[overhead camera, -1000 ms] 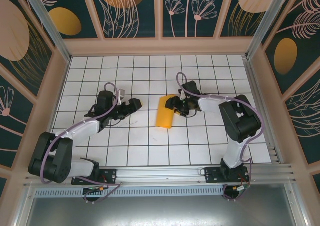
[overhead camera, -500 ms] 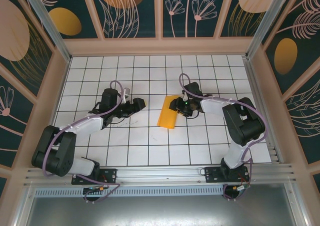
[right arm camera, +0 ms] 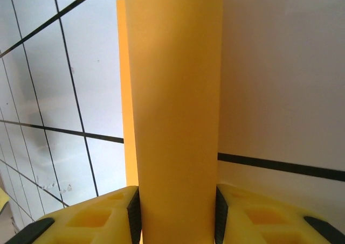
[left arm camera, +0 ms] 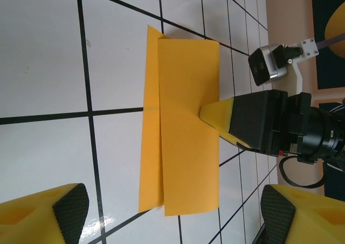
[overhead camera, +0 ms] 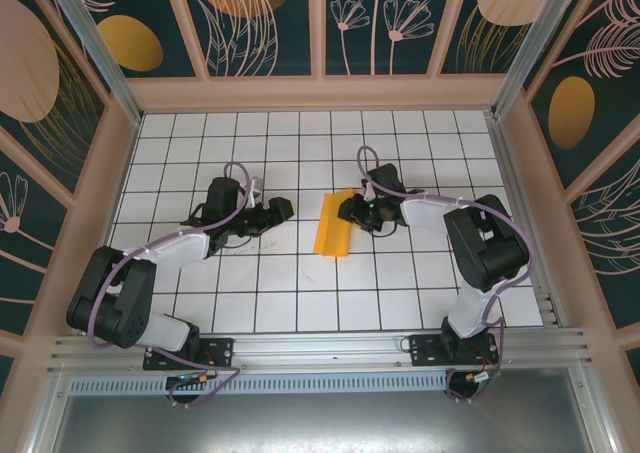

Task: Fold a paper plane with a square sheet of paper (pick it up from the middle)
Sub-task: Fold the square sheet of paper in half at the center of the table.

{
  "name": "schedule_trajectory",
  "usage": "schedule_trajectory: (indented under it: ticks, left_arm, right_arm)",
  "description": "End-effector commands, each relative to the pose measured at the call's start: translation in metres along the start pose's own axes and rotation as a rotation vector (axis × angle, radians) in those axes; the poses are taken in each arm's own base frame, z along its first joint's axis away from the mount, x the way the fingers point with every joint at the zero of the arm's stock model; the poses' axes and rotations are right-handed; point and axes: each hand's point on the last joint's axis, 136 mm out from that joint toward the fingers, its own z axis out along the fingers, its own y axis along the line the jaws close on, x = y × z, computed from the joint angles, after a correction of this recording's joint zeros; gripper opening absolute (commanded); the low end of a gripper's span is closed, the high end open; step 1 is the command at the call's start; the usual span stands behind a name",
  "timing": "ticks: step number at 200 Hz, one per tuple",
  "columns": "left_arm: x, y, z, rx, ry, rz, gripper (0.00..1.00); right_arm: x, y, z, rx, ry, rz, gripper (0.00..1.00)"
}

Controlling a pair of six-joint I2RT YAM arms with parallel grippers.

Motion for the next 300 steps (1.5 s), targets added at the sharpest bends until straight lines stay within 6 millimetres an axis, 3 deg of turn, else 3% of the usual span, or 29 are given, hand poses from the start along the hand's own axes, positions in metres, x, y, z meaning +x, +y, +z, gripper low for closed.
schedule_trajectory:
  ticks: [1, 32, 70, 83, 142, 217, 258, 300]
  left_arm:
    - [-0.005, -0.008, 0.001, 0.014, -0.003, 0.029, 0.85]
    - [-0.005, -0.008, 0.0, 0.008, -0.008, 0.03, 0.86]
    - [-0.006, -0.007, -0.001, 0.001, -0.014, 0.025, 0.85]
    - [-0.005, -0.005, -0.001, -0.004, -0.015, 0.021, 0.85]
    - [-0.006, -0.007, 0.0, 0.005, -0.012, 0.022, 0.85]
    - [-0.004, -0.007, -0.001, 0.003, -0.012, 0.02, 0.85]
    - [-0.004, -0.008, -0.003, 0.005, -0.016, 0.021, 0.85]
    - [-0.002, -0.008, -0.003, 0.008, -0.011, 0.023, 0.85]
  right_arm:
    - [-0.002, 0.01, 0.008, -0.029, 0.034, -0.069, 0.43]
    - [-0.005, 0.023, 0.021, -0.048, 0.069, -0.133, 0.44]
    - [-0.017, 0.006, 0.025, 0.085, 0.033, -0.065, 0.48]
    - [-0.014, 0.003, 0.024, 0.106, 0.022, -0.05, 0.54]
    - [0.005, 0.01, 0.033, 0.116, 0.035, -0.061, 0.51]
    - [0.005, 0.04, 0.011, 0.025, -0.092, 0.069, 0.43]
    - [0.003, 0.03, 0.011, 0.068, -0.141, 0.138, 0.5]
    - [0.007, 0.017, 0.025, 0.128, -0.103, 0.124, 0.54]
